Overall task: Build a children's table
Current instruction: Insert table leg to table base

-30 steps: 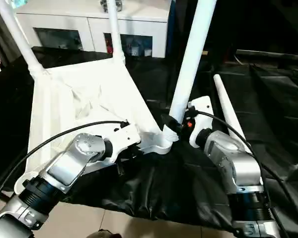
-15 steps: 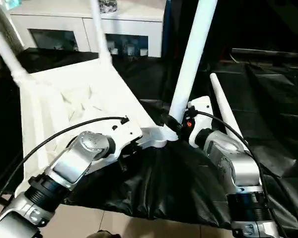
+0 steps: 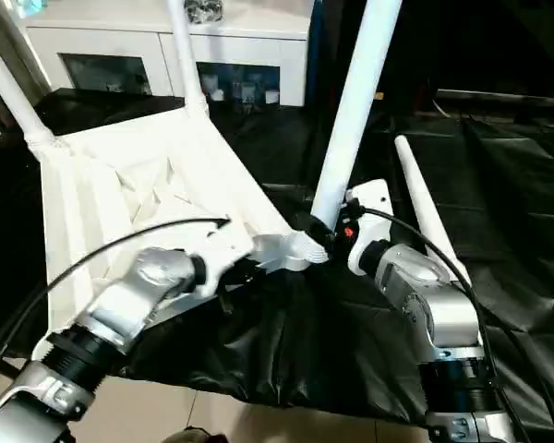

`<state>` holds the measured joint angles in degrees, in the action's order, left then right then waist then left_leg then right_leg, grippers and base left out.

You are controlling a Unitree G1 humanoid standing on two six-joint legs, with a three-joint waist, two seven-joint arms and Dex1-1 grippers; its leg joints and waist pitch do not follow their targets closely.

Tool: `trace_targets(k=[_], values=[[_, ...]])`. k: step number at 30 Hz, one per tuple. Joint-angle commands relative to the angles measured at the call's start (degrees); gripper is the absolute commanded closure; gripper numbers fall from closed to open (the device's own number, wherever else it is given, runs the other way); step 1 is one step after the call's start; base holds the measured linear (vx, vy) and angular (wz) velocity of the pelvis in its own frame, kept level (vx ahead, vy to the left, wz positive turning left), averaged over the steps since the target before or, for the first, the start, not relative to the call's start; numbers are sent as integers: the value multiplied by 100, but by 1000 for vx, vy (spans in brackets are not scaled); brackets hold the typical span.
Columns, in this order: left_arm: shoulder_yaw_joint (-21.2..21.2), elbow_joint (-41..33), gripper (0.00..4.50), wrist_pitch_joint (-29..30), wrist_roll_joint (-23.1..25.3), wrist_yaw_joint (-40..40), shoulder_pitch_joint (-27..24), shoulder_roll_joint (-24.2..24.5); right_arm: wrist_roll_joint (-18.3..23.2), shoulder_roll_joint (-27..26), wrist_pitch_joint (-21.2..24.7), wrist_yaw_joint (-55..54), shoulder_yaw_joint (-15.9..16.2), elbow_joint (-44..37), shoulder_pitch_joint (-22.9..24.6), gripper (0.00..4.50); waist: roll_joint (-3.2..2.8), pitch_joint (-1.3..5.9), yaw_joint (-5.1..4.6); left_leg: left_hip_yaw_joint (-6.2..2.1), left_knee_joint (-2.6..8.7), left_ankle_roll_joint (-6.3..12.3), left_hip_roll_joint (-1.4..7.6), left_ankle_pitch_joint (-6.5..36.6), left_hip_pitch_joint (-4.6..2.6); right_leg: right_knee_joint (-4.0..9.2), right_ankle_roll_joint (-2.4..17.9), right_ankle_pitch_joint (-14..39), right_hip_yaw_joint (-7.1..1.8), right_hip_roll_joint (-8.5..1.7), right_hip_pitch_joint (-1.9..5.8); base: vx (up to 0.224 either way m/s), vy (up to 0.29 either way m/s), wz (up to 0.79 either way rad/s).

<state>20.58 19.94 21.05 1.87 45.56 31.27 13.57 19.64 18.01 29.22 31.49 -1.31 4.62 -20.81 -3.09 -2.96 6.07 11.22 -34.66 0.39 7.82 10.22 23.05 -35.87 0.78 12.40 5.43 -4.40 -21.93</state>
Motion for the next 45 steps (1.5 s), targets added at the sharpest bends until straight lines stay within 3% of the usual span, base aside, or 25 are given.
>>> trace_targets(k=[1, 7, 8, 14, 24, 25, 27, 29, 35, 45], values=[[-77, 14, 366, -43, -56, 81, 59, 72, -14, 25, -100, 49, 26, -17, -168, 259, 64, 400, 34, -317, 405, 243, 618, 983, -155, 436, 1288, 418, -403, -655, 229, 0, 0, 0], [-54, 335, 352, -255, 1, 253, 168, 177, -32, 27, -123, 96, 47, 78, -259, 259, 81, 387, 61, -308, 414, 193, 619, 997, -167, 459, 1195, 672, -416, -657, 219, 0, 0, 0], [-68, 368, 352, -243, -29, 298, 168, 157, -39, 25, -127, 106, 56, 94, -269, 259, 118, 387, 55, -305, 416, 192, 622, 979, -159, 457, 1182, 648, -415, -656, 224, 0, 0, 0], [-16, 551, 352, -235, -133, 414, 172, 58, -95, -10, -157, 148, 98, 255, -405, 259, 113, 396, 53, -297, 401, 234, 613, 886, -160, 443, 1244, 566, -409, -666, 220, 0, 0, 0], [-70, 916, 430, -332, -131, 499, 366, 1, -290, -92, -428, 366, 364, 764, -660, 259, 96, 393, 54, -303, 409, 178, 627, 984, -166, 452, 1253, 598, -413, -671, 227, 0, 0, 0], [-60, 924, 437, -347, -134, 540, 379, 11, -301, -103, -460, 400, 375, 839, -679, 259, 125, 393, 51, -297, 407, 184, 623, 979, -164, 452, 1263, 601, -412, -671, 227, 0, 0, 0], [-56, 924, 449, -359, -138, 568, 382, 20, -314, -112, -489, 423, 383, 904, -689, 259, 108, 384, 63, -293, 397, 185, 617, 1026, -169, 472, 1263, 763, -416, -681, 219, 0, 0, 0], [-28, 942, 449, -384, -123, 638, 378, 57, -342, -129, -574, 476, 385, 1039, -701, 259, 137, 382, 69, -290, 405, 182, 627, 998, -165, 473, 1228, 819, -419, -681, 218, 0, 0, 0], [51, 776, 450, -712, -120, 946, 248, 243, -382, -152, -855, 580, 378, 1356, -764, 259, 133, 389, 71, -297, 406, 228, 628, 921, -156, 453, 1217, 724, -415, -680, 218, 0, 0, 0], [223, 447, 450, -858, -159, 1567, 101, 597, -328, 46, -743, 1199, 576, 1354, -684, 260, 129, 398, 67, -285, 411, 236, 643, 929, -175, 407, 1318, 455, -413, -669, 210, 0, 0, 0]])
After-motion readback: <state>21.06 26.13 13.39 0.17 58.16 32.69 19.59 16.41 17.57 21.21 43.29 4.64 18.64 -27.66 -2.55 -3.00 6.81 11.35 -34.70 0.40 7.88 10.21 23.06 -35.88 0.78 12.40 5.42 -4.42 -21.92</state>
